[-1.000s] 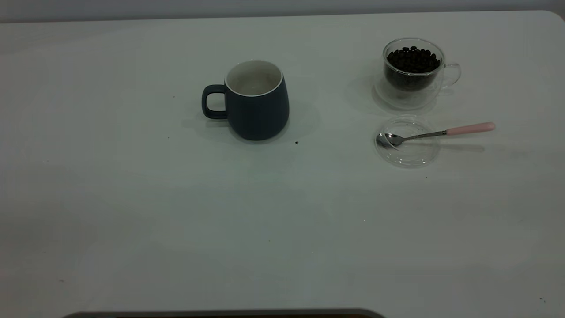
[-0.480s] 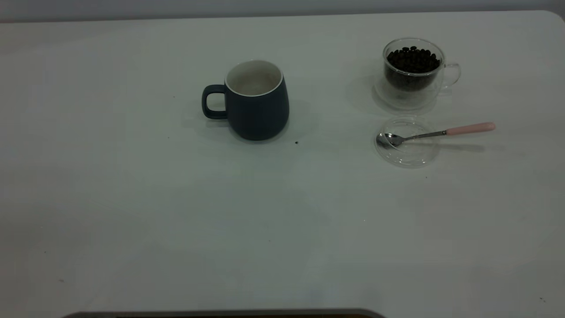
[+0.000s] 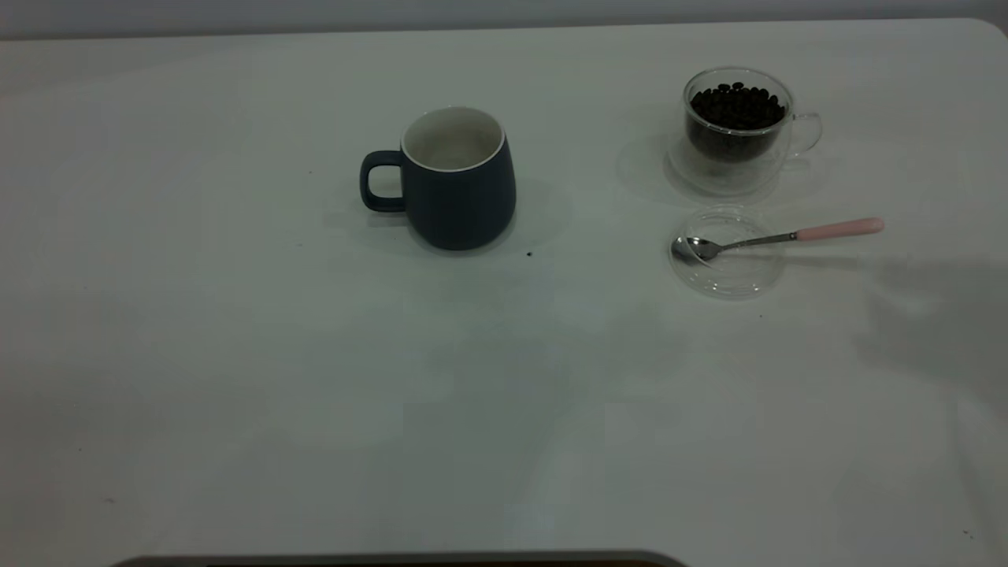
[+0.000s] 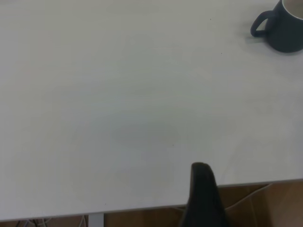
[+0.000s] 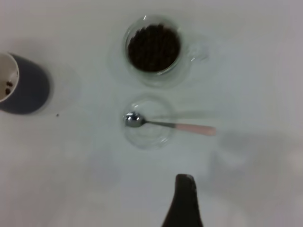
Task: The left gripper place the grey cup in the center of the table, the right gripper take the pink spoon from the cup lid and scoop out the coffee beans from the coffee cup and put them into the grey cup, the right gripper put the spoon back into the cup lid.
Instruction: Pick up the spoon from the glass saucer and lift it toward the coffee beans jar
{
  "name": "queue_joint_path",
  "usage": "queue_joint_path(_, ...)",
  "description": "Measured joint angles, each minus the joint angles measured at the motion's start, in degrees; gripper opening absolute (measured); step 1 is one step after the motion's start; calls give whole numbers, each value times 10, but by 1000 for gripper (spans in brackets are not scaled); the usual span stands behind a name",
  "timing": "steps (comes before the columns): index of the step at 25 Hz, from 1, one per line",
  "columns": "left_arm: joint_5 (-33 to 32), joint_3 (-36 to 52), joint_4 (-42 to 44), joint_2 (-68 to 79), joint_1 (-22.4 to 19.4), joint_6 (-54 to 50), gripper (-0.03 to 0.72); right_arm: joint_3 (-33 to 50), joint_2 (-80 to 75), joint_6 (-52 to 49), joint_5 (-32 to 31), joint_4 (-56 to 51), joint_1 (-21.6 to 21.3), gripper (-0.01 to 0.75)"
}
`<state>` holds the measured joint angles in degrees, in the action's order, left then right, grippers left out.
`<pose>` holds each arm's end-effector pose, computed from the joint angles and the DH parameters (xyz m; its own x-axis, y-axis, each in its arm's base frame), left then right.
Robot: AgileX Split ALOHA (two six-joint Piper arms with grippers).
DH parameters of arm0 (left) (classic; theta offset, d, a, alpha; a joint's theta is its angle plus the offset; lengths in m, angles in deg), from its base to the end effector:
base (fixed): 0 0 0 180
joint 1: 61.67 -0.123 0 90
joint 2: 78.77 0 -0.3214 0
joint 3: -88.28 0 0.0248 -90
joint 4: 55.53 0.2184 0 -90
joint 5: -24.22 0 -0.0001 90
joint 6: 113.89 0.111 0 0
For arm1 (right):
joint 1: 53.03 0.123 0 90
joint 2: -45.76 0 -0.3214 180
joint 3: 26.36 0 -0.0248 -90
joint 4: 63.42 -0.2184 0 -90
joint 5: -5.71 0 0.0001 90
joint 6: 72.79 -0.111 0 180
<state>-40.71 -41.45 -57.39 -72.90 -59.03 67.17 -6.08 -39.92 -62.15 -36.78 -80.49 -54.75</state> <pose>-0.0573 -0.0006 0.2408 -0.5150 0.0285 -0.8567 0.0736 0.9972 -0.0111 0.2520 0.0145 0.3158 -0.8422 0.0615 -0.5357 -0.0469 0.9813 0.1865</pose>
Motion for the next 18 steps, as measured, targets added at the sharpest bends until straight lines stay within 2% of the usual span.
queue_joint_path(2,0,0,0,0,0,0,586,-14,-44,15,1,-25,-9,701)
queue_joint_path(5,0,0,0,0,0,0,586,-19,-97,65,-4,-88,-50,701)
queue_joint_path(8,0,0,0,0,0,0,586,-19,-142,154,-32,-175,-118,701)
queue_joint_path(12,0,0,0,0,0,0,586,-17,-196,277,-72,-285,-189,701)
queue_joint_path(18,0,0,0,0,0,0,586,1,-286,372,-74,-362,-208,701)
